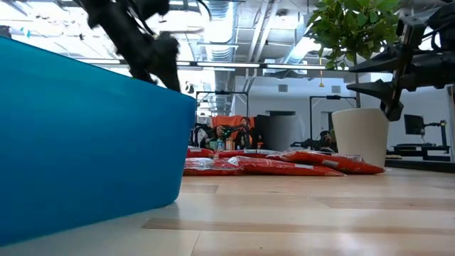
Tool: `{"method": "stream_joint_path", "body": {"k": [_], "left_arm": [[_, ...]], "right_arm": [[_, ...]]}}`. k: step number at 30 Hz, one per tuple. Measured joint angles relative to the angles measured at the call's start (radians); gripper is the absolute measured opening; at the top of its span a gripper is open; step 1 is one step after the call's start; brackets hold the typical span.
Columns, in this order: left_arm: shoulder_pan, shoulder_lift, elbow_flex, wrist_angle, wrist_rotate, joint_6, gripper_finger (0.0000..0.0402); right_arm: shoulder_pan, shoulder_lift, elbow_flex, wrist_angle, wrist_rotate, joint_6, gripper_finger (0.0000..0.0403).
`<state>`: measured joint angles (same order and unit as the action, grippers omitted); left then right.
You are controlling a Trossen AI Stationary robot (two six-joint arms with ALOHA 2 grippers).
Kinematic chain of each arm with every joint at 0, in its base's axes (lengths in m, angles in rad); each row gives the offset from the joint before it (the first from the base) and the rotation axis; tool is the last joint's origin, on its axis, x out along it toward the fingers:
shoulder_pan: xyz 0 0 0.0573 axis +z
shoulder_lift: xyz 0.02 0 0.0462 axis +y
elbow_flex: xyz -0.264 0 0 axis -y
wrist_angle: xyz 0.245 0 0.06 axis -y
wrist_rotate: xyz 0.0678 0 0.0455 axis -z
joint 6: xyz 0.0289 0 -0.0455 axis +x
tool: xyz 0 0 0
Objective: Sort popcorn bags into baskets
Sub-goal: Put the red popcorn bag into the blue bin
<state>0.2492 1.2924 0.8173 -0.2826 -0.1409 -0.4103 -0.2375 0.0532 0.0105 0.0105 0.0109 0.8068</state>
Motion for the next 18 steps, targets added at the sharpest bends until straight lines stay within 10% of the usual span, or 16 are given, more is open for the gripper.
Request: {"method": "stream_joint_path", "body": {"k": [12,18], "left_arm": [[0.0,0.35,0.0,0.166,-0.031,-0.04,0.027],[-0.001,0.409,0.003,0.157,-0.032,-0.083,0.017]], "right_arm": [[0.0,0.0,0.0,-0.003,0.011,-0.022,0.0189],[0.0,0.0,0.0,-0.003,0.011,-0.022,0.0184]]}}
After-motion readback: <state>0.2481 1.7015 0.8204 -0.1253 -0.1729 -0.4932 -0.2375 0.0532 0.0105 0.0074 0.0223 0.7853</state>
